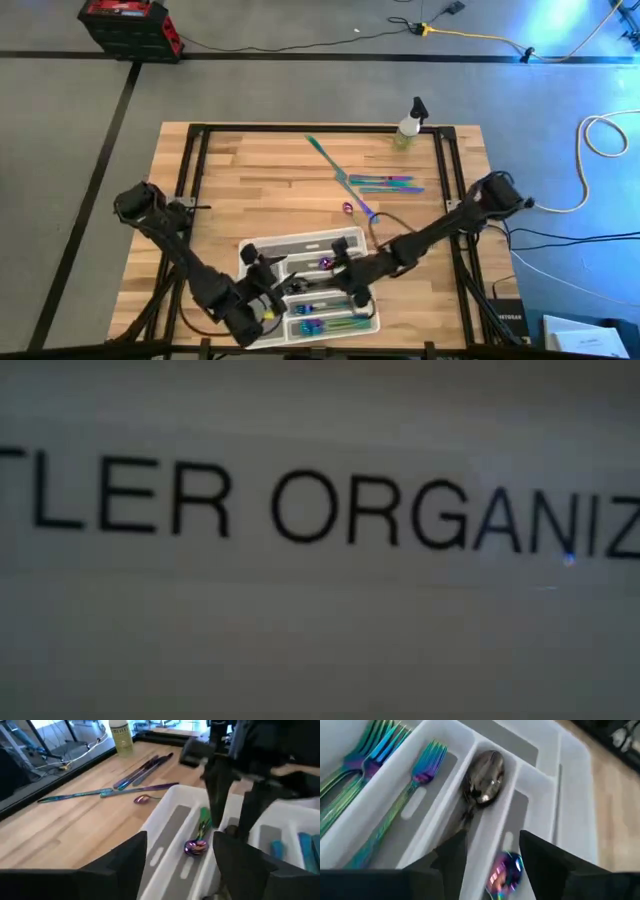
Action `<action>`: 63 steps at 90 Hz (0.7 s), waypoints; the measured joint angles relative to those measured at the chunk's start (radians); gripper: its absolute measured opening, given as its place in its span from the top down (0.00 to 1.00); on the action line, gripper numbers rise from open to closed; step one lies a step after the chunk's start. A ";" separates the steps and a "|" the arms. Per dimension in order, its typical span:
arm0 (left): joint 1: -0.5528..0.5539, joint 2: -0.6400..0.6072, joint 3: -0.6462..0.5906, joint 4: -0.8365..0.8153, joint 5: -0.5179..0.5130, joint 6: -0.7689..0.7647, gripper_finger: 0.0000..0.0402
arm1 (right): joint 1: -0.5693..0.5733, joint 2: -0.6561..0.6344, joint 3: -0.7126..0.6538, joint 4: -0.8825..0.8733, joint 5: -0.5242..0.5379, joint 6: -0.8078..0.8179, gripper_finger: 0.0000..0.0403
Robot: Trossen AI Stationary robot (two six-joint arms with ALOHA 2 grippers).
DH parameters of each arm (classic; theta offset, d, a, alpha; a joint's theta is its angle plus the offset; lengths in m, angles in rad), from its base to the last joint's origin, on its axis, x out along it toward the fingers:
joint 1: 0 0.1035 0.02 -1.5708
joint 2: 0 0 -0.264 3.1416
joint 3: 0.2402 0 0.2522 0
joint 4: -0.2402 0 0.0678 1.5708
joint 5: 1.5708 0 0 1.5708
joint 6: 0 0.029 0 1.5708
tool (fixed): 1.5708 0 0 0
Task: Sort silverware
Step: Put the black spoon into the white silverware tray
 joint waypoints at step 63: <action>-0.003 0.049 0.000 0.017 0.006 -0.018 0.47 | -0.039 0.295 0.368 -0.319 -0.132 0.282 0.61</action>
